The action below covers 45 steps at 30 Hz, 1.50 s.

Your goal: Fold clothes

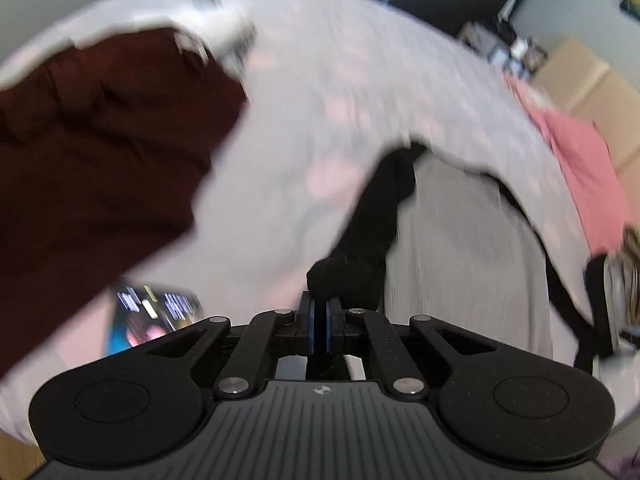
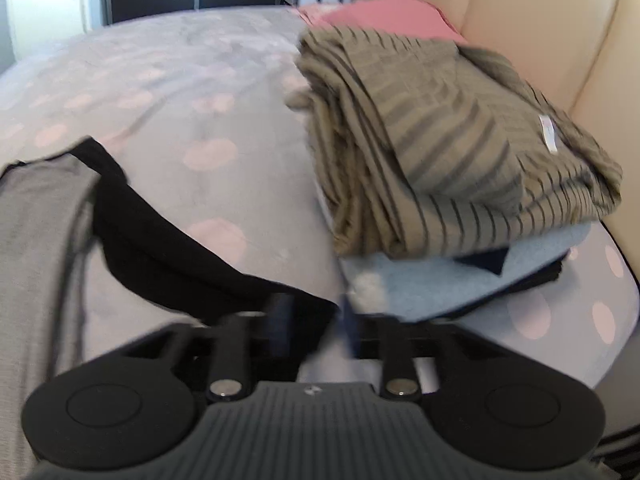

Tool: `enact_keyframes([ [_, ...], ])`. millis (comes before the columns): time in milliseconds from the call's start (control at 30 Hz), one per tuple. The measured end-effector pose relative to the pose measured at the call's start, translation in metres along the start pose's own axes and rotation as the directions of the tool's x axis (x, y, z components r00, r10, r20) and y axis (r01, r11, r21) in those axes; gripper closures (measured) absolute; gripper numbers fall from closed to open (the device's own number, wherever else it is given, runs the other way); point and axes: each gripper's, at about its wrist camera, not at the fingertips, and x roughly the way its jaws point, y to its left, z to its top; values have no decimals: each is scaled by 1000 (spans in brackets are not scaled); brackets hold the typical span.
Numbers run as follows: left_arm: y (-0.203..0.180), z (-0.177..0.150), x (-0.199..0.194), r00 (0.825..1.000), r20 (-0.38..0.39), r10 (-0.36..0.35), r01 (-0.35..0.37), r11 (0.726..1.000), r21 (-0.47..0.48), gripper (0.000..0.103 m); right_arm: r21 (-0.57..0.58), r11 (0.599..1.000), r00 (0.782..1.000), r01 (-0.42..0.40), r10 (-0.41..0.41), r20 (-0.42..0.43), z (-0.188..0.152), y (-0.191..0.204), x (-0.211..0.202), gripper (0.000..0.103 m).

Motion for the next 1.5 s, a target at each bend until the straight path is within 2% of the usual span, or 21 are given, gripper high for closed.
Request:
enact_keyframes([
  [167, 16, 54, -20, 994, 73, 78, -78, 997, -6, 100, -104, 994, 997, -40, 47, 57, 7, 18, -7, 47],
  [233, 25, 73, -17, 986, 74, 147, -148, 989, 12, 100, -134, 989, 996, -57, 64, 54, 10, 26, -7, 47],
  [300, 40, 88, -6, 970, 58, 235, -235, 972, 6, 100, -151, 986, 997, -65, 72, 41, 11, 30, -3, 47],
  [400, 67, 104, 15, 933, 19, 360, -360, 933, -16, 100, -154, 986, 997, -68, 72, 22, 13, 33, 2, 46],
  [500, 81, 108, 40, 909, -16, 417, -417, 909, 2, 100, -145, 986, 997, -83, 83, -7, 15, 35, 9, 46],
  [633, 78, 106, 51, 917, -41, 396, -396, 918, 14, 98, -149, 984, 995, -94, 88, -50, 22, 35, 28, 46],
  [733, 64, 111, 53, 906, 0, 424, -421, 900, 111, 92, -140, 981, 989, -130, 119, -85, 34, 34, 43, 46],
  [833, 42, 116, 53, 915, 84, 395, -404, 894, 195, 88, -126, 975, 979, -184, 170, -113, 53, 36, 59, 48],
  [967, 15, 124, 71, 946, 101, 308, -324, 907, 269, 87, -103, 956, 957, -274, 260, -132, 84, 55, 82, 49],
  [1067, -4, 124, 93, 963, 59, 261, -266, 910, 319, 83, -136, 943, 946, -303, 281, -161, 99, 76, 103, 55],
  [1133, -16, 121, 112, 971, 10, 240, -227, 903, 366, 82, -152, 934, 937, -325, 295, -189, 103, 86, 118, 55],
  [1233, -32, 107, 144, 962, -63, 266, -210, 868, 450, 79, -133, 918, 908, -374, 333, -255, 99, 96, 138, 53],
  [1333, -31, 95, 169, 944, -105, 311, -223, 843, 490, 77, -168, 915, 903, -367, 307, -301, 87, 105, 147, 55],
  [1400, -28, 93, 171, 949, -99, 300, -224, 859, 461, 77, -175, 915, 903, -363, 299, -309, 85, 106, 147, 64],
  [1433, -27, 95, 171, 948, -107, 300, -226, 871, 437, 80, -173, 918, 904, -357, 293, -312, 86, 105, 146, 86],
  [1467, -27, 97, 171, 949, -112, 293, -221, 878, 425, 85, -170, 925, 909, -341, 278, -309, 89, 103, 146, 96],
  [1500, -27, 99, 172, 951, -118, 287, -216, 885, 412, 97, -169, 932, 917, -320, 260, -301, 91, 101, 146, 97],
])
